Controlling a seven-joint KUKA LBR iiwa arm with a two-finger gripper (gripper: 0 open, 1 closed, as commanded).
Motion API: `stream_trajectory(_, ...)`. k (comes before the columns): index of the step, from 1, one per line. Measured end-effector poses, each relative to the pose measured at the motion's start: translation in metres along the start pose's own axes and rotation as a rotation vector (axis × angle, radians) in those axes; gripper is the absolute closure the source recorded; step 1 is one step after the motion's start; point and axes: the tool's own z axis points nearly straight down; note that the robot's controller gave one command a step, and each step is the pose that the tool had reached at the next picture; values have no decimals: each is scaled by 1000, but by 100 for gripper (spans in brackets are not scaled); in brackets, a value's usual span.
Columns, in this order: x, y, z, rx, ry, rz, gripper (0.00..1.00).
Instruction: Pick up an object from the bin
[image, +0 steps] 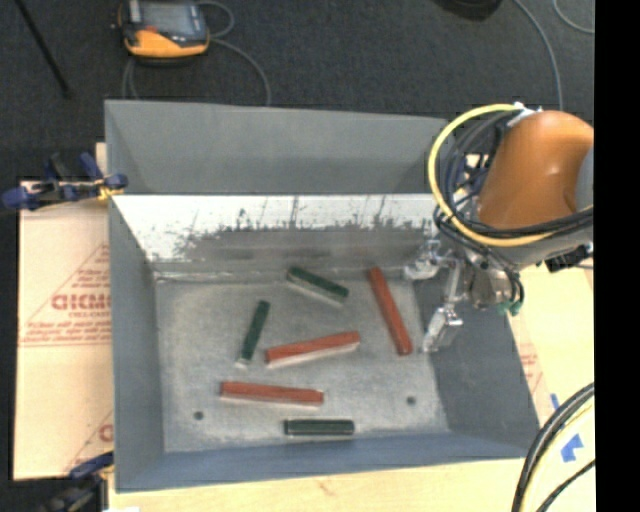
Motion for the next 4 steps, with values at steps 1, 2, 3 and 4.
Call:
stream_trajectory(1,-1,-8,1,2,0,0,0)
stream_trajectory(2,33,-8,40,-1,11,-13,0)
stream_trajectory(3,-1,-2,65,5,-5,-8,0)
stream_trajectory(4,-23,14,103,1,3,-181,0)
